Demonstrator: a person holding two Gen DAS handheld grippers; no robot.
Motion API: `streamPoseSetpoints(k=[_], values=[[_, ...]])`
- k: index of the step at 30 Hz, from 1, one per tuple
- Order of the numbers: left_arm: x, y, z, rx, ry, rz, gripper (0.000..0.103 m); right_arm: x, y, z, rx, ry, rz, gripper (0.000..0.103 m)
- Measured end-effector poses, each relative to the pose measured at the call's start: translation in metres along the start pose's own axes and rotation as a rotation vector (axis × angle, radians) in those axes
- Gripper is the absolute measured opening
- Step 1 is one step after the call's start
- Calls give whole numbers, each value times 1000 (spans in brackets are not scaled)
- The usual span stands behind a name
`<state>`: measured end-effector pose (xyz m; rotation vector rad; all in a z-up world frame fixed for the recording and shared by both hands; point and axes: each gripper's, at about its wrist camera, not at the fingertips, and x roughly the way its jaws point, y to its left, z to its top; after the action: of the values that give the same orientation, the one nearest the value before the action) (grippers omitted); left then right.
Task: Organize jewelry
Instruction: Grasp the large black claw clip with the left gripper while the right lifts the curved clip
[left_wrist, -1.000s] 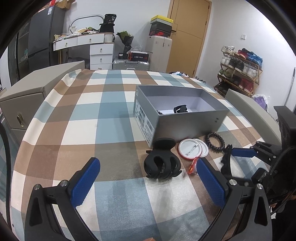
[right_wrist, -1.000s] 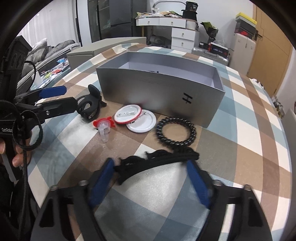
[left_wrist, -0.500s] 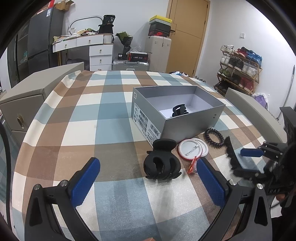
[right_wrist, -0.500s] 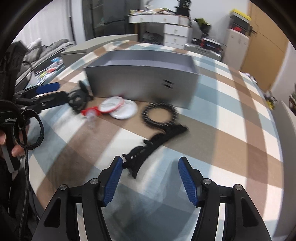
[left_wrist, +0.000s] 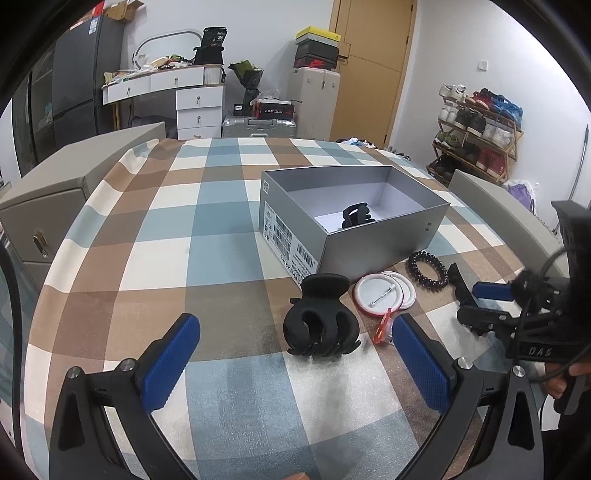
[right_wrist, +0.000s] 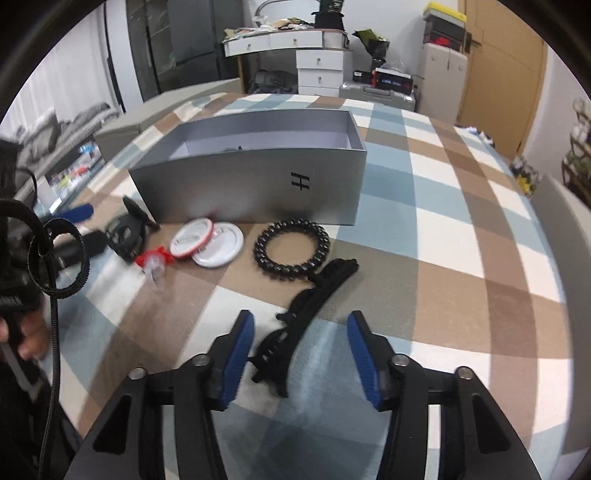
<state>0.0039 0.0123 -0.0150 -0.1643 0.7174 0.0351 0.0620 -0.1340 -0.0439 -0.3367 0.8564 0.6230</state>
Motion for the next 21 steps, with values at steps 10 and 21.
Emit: streamPoseSetpoints(k=[10, 21], values=[[1, -3, 0, 9, -2, 6, 101, -4, -18, -5, 43, -5, -24, 41], [5, -7, 1, 42, 26, 19, 101, -14, -14, -5, 23, -58, 3, 16]])
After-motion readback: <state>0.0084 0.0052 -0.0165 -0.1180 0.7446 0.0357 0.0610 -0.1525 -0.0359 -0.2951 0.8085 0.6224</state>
